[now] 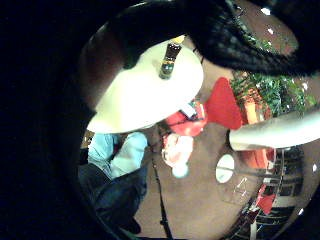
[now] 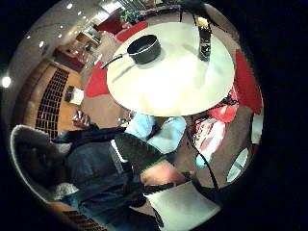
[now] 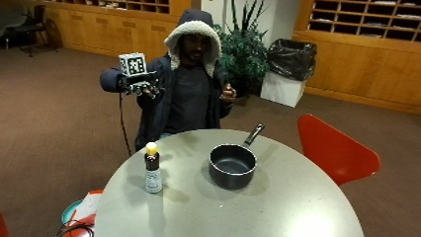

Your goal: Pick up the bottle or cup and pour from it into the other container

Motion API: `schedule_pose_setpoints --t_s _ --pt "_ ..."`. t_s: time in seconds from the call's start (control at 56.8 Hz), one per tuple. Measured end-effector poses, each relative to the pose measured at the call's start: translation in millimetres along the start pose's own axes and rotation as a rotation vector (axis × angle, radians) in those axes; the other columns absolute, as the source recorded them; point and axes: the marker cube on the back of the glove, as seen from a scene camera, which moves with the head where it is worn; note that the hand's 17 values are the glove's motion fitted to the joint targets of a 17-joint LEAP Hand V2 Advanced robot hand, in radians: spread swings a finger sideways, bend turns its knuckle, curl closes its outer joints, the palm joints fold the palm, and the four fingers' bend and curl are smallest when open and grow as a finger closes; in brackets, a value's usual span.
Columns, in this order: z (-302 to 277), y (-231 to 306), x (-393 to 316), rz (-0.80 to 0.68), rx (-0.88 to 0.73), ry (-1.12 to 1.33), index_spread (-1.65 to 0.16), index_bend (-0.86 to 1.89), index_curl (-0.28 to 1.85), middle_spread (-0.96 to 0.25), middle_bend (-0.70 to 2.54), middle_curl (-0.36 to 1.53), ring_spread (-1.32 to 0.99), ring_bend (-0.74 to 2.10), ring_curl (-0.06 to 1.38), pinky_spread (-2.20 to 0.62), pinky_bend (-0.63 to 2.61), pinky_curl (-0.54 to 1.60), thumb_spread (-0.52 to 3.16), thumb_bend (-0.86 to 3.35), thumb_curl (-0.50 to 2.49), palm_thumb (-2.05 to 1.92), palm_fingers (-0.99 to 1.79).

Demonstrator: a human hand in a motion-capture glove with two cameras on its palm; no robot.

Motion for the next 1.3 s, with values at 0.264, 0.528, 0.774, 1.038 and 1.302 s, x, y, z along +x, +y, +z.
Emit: schedule_pose_setpoints --t_s 0.264,0.528,0.774,1.038,1.302 --pt "2 -11 4 -0.027 0.006 -0.004 -0.38 0.17 0.21 -0.08 0.39 0.21 0.13 0.18 0.10 0.35 0.25 0.18 0.79 -0.01 0.18 0.21 0.35" --pt "23 -58 41 -0.002 0.072 -0.044 -0.39 0.16 0.25 -0.03 0.36 0.26 0.16 0.18 0.13 0.38 0.27 0.25 0.83 -0.03 0.26 0.21 0.29" --pt "68 -91 89 -0.035 -0.041 -0.123 -0.37 0.14 0.26 0.04 0.32 0.28 0.19 0.18 0.15 0.39 0.33 0.30 0.81 -0.03 0.30 0.22 0.21" --pt "150 -167 106 -0.059 0.119 -0.366 -0.34 0.13 0.25 0.09 0.29 0.30 0.20 0.19 0.16 0.39 0.40 0.34 0.80 -0.03 0.33 0.25 0.16" --pt "222 -227 83 0.100 0.034 -0.753 -0.30 0.12 0.23 0.10 0.27 0.31 0.21 0.20 0.19 0.40 0.55 0.37 0.80 -0.02 0.36 0.36 0.20"
